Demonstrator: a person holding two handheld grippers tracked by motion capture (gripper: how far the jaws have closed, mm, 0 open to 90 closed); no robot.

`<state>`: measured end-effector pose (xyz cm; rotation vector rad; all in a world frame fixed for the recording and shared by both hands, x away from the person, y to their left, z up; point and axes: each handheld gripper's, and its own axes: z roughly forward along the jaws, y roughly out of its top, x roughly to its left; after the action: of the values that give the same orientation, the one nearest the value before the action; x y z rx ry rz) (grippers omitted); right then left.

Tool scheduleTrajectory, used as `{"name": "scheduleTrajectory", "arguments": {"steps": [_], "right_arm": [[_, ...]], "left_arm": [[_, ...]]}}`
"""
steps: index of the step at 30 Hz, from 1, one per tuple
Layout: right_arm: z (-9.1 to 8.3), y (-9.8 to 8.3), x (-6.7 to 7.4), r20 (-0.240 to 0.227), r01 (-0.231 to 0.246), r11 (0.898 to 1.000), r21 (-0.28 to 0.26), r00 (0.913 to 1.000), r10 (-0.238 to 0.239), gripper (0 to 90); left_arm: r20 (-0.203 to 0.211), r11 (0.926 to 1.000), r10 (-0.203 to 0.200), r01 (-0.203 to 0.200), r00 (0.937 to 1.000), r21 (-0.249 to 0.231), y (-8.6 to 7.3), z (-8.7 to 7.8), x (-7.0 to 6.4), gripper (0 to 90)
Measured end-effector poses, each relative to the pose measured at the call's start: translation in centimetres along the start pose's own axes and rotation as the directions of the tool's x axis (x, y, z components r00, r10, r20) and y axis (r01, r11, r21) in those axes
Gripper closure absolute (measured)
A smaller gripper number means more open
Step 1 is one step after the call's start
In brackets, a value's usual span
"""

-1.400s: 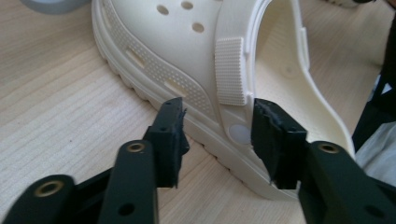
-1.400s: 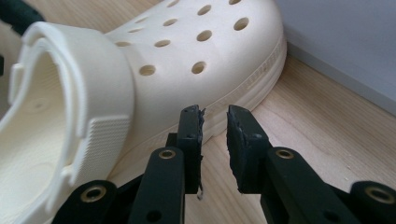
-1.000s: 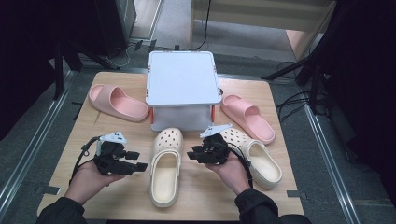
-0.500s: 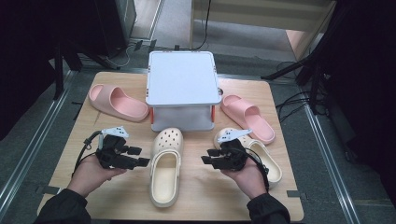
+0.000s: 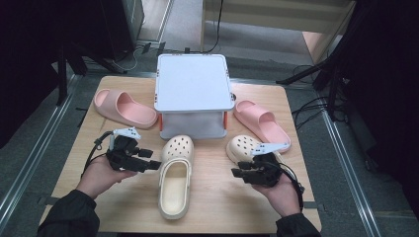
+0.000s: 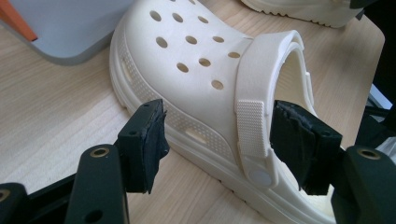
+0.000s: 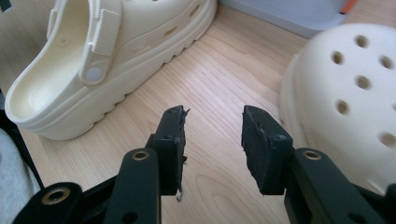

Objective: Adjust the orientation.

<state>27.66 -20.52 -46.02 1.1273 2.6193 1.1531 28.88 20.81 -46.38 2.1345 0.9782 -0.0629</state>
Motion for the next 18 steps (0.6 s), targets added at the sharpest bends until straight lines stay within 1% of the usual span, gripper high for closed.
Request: {"name": "scheduleTrajectory", "arguments": {"steps": [2, 3, 6, 9, 11, 14, 16, 18], "right_arm": [[-0.6, -0.4, -0.4, 0.008, -0.013, 1.0, -0.006, 0.9999, 0.013, 61.1], [-0.8, -0.5, -0.5, 0.014, -0.021, 1.0, -0.006, 0.9997, 0.021, 61.1], [-1.7, -1.1, -0.9, 0.038, -0.035, 0.999, -0.014, 0.9987, 0.036, 60.6], [-2.5, -1.6, -1.4, 0.057, -0.048, 0.999, -0.024, 0.9971, 0.05, 60.2], [-3.1, -2.1, -1.8, 0.081, -0.06, 0.998, -0.025, 0.9948, 0.062, 60.1], [-4.0, -2.6, -2.4, 0.097, -0.075, 0.996, -0.04, 0.9922, 0.078, 59.9], [-4.5, -2.9, -2.8, 0.109, -0.085, 0.995, -0.049, 0.99, 0.09, 59.3], [-4.7, -3.1, -3.2, 0.126, -0.096, 0.994, -0.056, 0.9867, 0.102, 58.2]], "left_arm": [[0.003, 1.0, 0.007, -0.007, 1.0, 0.003, 0.2, 0.2, 0.1, 35.8], [0.007, 0.9999, 0.005, -0.005, 1.0, 0.009, 0.4, 0.3, 0.2, 35.7], [0.016, 1.0, -0.002, 0.002, 0.9999, 0.008, 0.7, 0.5, 0.4, 35.8], [0.016, 1.0, -0.003, 0.003, 0.9999, 0.008, 1.0, 0.7, 0.6, 35.8], [0.017, 0.9999, 0.004, -0.004, 0.9998, 0.009, 1.1, 0.8, 0.7, 35.7], [0.021, 1.0, 0.003, -0.004, 0.9998, 0.006, 1.3, 0.8, 0.8, 35.7], [0.024, 0.9999, -0.013, 0.013, 0.9996, 0.005, 1.3, 0.8, 1.0, 35.7], [0.02, 0.9999, -0.016, 0.015, 0.9997, 0.007, 1.3, 0.7, 1.1, 35.7]]}}
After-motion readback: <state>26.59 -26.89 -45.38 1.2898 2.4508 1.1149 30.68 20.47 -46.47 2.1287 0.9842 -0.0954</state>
